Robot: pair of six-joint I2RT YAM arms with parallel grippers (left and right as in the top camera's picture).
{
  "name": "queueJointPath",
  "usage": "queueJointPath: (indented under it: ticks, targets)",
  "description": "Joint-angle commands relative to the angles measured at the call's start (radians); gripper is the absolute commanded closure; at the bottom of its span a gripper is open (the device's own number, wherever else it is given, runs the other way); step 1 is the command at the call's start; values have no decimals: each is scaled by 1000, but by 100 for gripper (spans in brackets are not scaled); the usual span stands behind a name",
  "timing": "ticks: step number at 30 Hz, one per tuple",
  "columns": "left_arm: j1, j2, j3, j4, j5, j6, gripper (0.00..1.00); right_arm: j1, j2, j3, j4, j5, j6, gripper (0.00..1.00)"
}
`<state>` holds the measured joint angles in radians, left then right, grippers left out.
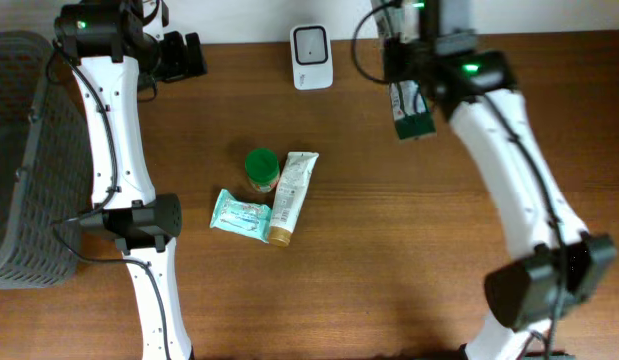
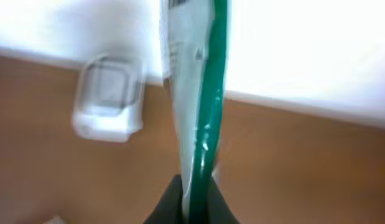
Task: Scan the item barcode
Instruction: 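Lift the glove pack with the right gripper and hold it over the scanner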
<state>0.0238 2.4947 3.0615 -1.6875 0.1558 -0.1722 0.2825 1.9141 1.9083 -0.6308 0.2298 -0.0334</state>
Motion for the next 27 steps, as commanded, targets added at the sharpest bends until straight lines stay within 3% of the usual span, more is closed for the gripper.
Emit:
queueJointPath:
  ticks: [1, 3, 5, 8, 14, 18, 27]
  targets:
    - [3, -8, 14, -1, -7, 9, 1, 117, 166, 20, 240, 582, -378, 96]
    - [3, -8, 14, -1, -7, 10, 1, 157, 271, 20, 494, 727, -634, 96]
    - [3, -8, 14, -1, -7, 10, 1, 169, 368, 20, 676, 752, -848, 96]
    - [3, -8, 14, -1, -7, 9, 1, 169, 464, 20, 734, 753, -996, 96]
    - [3, -8, 14, -1, -7, 10, 1, 219, 521, 17, 720, 760, -999, 96]
    - [3, -8, 14, -1, -7, 10, 1, 254, 524, 16, 600, 784, -999, 96]
    - [3, -8, 14, -1, -7, 10, 1, 228, 533, 16, 616, 926, -1008, 96]
